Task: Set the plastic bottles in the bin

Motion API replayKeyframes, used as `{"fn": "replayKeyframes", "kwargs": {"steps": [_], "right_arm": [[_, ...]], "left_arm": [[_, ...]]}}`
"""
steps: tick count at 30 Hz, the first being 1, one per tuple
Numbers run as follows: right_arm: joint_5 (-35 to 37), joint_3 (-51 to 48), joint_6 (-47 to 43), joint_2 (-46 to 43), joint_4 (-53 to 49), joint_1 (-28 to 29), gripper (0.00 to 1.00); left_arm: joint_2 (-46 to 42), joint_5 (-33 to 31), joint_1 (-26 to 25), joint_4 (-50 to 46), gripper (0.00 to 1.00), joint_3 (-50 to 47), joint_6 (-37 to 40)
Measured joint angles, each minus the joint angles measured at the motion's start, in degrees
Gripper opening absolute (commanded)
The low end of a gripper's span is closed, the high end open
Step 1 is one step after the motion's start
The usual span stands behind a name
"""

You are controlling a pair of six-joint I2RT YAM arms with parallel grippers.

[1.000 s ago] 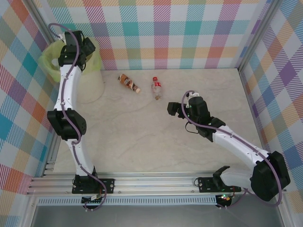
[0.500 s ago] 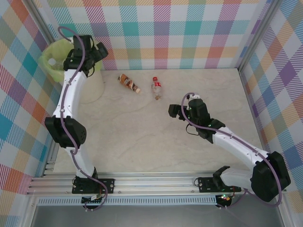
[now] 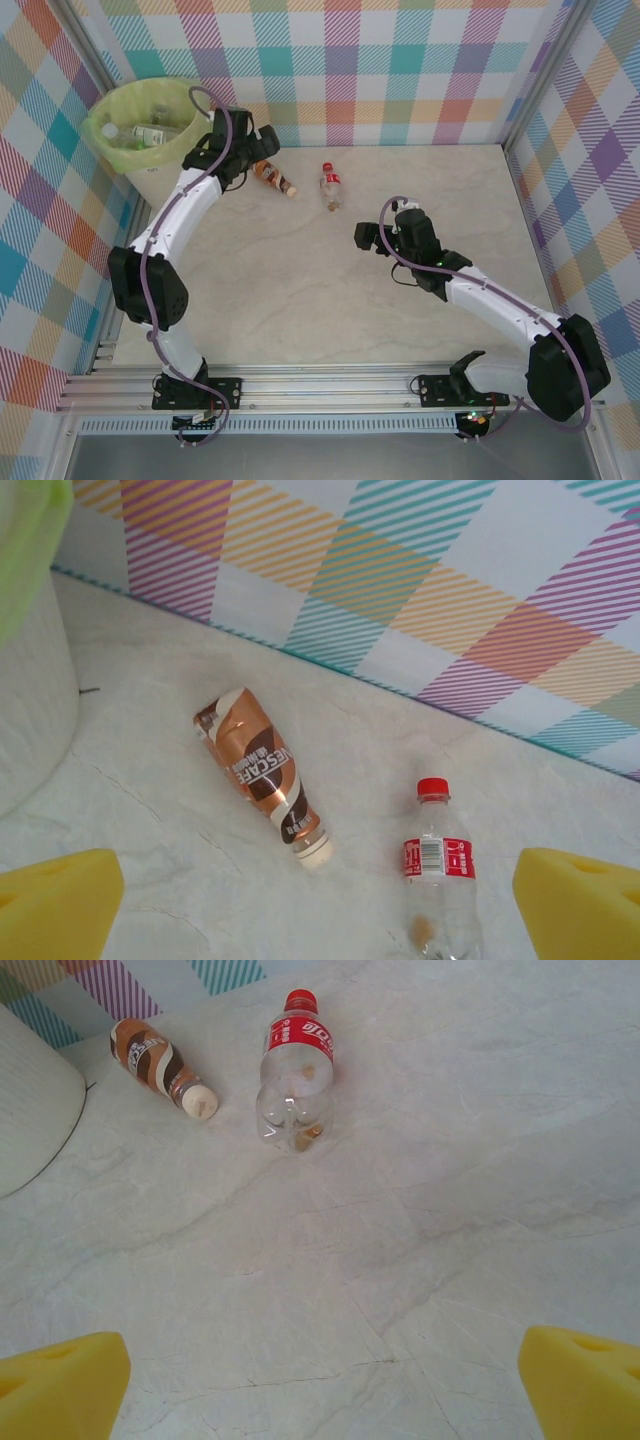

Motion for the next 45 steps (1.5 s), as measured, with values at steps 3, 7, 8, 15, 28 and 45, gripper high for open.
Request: {"fn": "replayKeyframes", "kwargs": {"steps": [3,7,8,15,28,45], "right_arm": [[0.0,0.0,-0.39,0.0,0.0,0.0,1.0],[0.0,0.11,-0.76,0.0,-0.04,0.0,1.0],[0.02,0.11,-0.83,-0.02,-0.04,0.0,1.0],[0.33,0.11,-1.03,-1.46,-1.9,0.0,1.0],[3.93,-1.44,-1.29,-9.51,-5.46,0.0,1.0],[5.9,-2.49,-2.32,-10.69,-6.78,0.0,1.0]], "left_arm": [[2.56,0.72,-0.2,1.03,1.0,0.0,-2.01],[7.23,2.99,-0.24,2.27,1.0,0.0,-4.98],[8.68,3.23,-0.26,2.45,1.0,0.04,-5.88],[18.78,1.88,-0.48,1.4,1.0,3.43,-11.63],[45.38,-6.1,-1.44,-12.15,0.98,36.52,-15.21],[68.39,-8.9,-2.93,-32.2,0.71,76.54,-8.46]]}}
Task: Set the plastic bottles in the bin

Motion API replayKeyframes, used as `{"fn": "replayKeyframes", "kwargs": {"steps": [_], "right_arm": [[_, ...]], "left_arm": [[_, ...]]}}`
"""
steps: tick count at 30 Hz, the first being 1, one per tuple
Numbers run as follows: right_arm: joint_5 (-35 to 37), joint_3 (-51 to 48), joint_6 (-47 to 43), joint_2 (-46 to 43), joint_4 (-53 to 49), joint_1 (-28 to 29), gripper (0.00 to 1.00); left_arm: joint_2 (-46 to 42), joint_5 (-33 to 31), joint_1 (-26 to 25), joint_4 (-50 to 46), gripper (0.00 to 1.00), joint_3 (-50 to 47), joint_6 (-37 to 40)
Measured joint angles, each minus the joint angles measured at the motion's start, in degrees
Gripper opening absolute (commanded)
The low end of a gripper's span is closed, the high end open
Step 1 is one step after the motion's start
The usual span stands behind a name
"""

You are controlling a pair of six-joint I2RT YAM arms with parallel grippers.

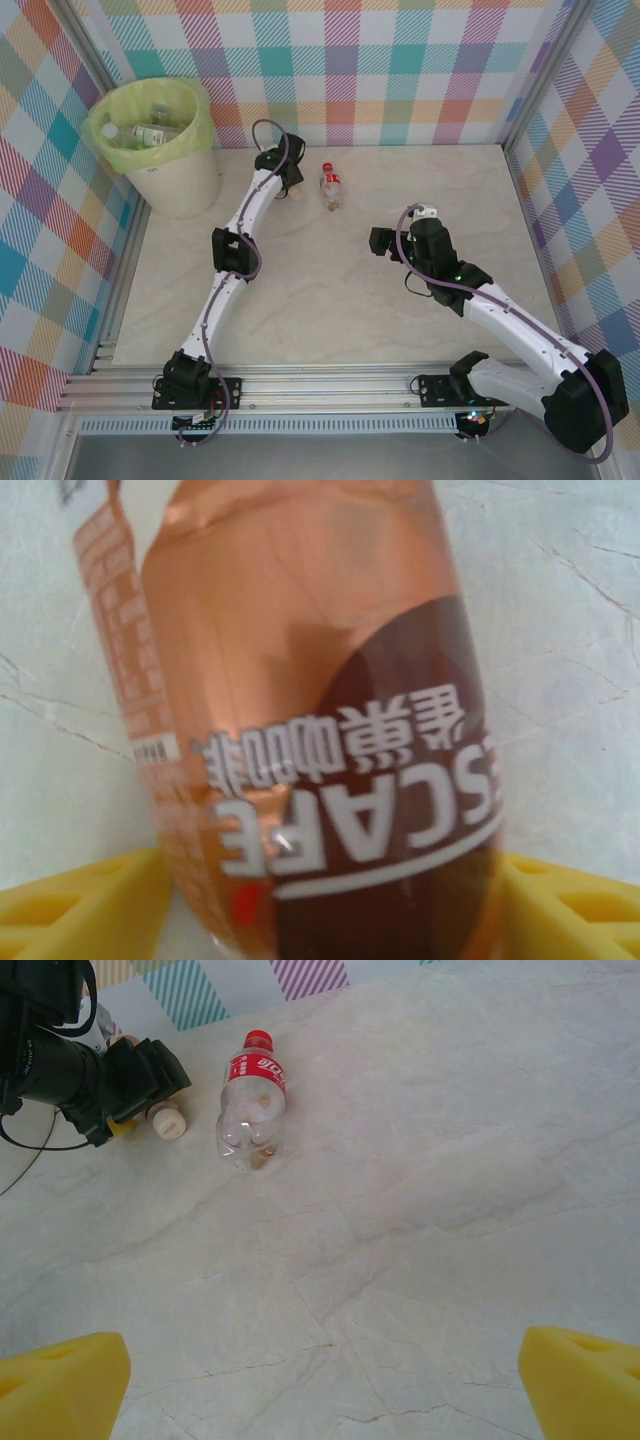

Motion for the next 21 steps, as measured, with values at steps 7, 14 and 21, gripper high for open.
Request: {"fn": "replayKeyframes", "kwargs": {"steps": [7,14,21], "right_arm": [[-0.02,0.0,-0.04,0.66,0.02,0.0,1.0],[-0.07,0.0,-0.22,2.19,0.07,0.0,1.0],[-0.07,0.0,-0.24,2.19,0.13,0.0,1.0]], "left_arm": [[0.0,1.77,0.04,-1.7,0.56,0.35,5.29],[-0.26,3.56,-0.02,-2.6,0.43,0.37,9.11],[-1.88,6.14,-0.48,-5.05,0.35,0.37,12.11]]}}
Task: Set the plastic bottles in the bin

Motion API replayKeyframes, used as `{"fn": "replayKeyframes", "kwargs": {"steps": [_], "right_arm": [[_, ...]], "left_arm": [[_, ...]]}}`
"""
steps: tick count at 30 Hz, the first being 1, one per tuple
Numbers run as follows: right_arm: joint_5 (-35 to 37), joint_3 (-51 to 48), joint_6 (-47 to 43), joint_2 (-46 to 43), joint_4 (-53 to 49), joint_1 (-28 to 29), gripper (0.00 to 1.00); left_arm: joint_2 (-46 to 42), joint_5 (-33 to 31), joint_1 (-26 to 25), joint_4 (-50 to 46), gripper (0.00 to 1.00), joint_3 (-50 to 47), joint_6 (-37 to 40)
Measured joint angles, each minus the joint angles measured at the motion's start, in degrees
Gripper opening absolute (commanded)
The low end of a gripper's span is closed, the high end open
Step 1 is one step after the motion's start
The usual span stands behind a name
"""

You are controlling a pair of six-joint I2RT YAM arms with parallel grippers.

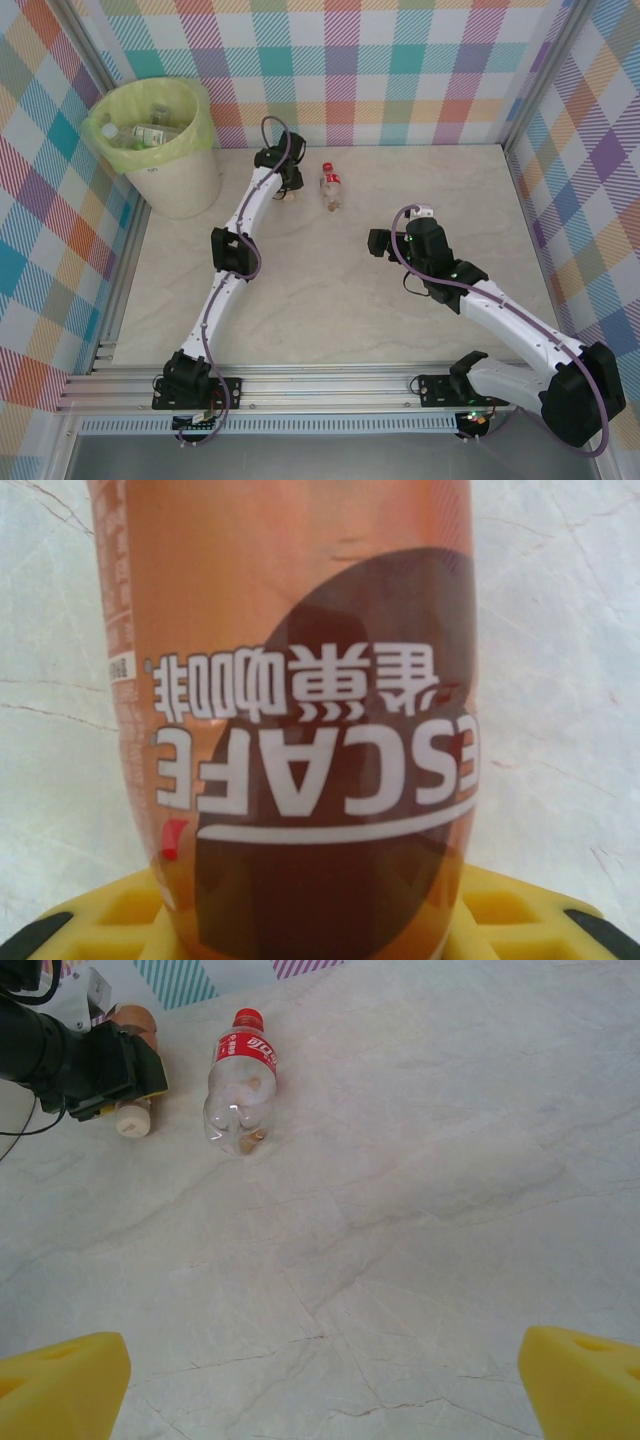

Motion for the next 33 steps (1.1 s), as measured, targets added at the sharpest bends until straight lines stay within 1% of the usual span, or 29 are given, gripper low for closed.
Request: {"fn": "replayKeyframes", "kwargs": {"steps": [5,10,17,25,27,30,32,33], "right_arm": [[-0.02,0.0,-0.07,-0.02,0.02,0.0,1.0],[0.0,0.0,-0.48,-0.09,0.02,0.0,1.0],[0.04,-0.17,-1.14,-1.55,0.15,0.0,1.0],[0.11,-2.14,-1.33,-1.68,1.31,0.0,1.0],[0.09,-2.14,-1.6,-0.68,1.92,-0.04,1.0],[-0.04,-2.12,-2.19,1.92,3.19,-0.07,1.0],[-0.5,-1.66,-2.82,4.46,4.22,-0.26,1.0],[-0.76,-1.27,-3.06,5.81,4.66,-0.26,1.0]], "left_arm": [[-3.93,1.05,-1.31,-2.4,0.29,0.0,2.91],[-8.55,1.05,-3.15,-2.84,0.25,0.0,4.94],[-15.32,2.58,-6.12,-2.19,0.24,0.0,8.46],[-28.3,6.12,-7.02,-2.12,0.25,-0.81,8.57],[-34.82,6.19,-7.02,-0.9,0.27,-7.23,8.66],[-48.89,5.42,-6.91,4.26,0.31,-25.05,9.81],[-58.8,3.69,-6.91,8.15,0.32,-37.24,11.15],[-62.4,2.67,-6.91,9.38,0.32,-40.98,11.76]]}}
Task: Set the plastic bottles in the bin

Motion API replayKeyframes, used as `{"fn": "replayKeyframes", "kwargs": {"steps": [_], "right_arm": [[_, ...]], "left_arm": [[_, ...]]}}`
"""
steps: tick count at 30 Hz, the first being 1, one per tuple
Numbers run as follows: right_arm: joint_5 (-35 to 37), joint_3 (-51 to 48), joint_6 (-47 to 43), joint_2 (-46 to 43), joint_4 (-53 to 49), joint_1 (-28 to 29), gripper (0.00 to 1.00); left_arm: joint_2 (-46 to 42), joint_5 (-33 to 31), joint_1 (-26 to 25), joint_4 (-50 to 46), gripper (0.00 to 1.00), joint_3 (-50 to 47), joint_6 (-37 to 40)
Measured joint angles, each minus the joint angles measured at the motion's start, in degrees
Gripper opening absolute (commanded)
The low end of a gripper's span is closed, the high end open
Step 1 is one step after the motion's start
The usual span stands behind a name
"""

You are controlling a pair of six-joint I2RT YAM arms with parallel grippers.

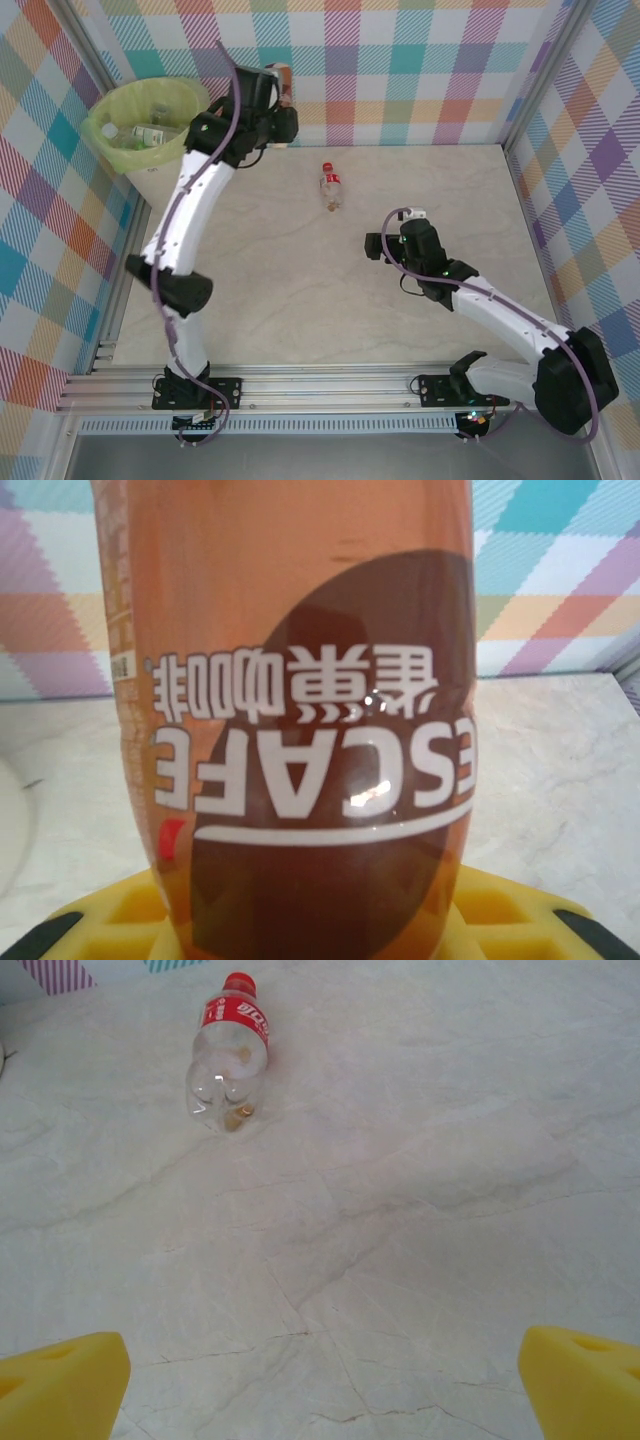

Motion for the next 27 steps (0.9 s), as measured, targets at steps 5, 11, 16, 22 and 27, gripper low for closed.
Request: {"fn": "replayKeyframes", "kwargs": {"steps": [5,11,16,22,27], "right_arm": [[-1.9,3.85,-1.16,5.99,1.68,-0.11,1.0],[-4.35,6.08,-1.29,7.91,5.42,-0.11,1.0],[-5.57,6.93,-2.12,9.22,6.34,-0.11,1.0],[-7.28,10.75,-3.89,12.79,6.6,-0.11,1.0],[-8.48,14.97,-5.84,17.33,7.3,-0.11,1.0]], "left_arm": [[-10.91,-5.95,2.19,5.4,0.31,-8.87,1.36],[-15.91,-12.02,14.05,14.75,0.33,-20.5,0.74],[-11.69,-12.26,23.23,18.38,0.4,-20.83,-2.27],[5.53,-11.45,26.29,12.98,0.58,1.22,-6.56],[25.81,-11.15,26.49,0.66,0.91,33.92,-11.28]]}}
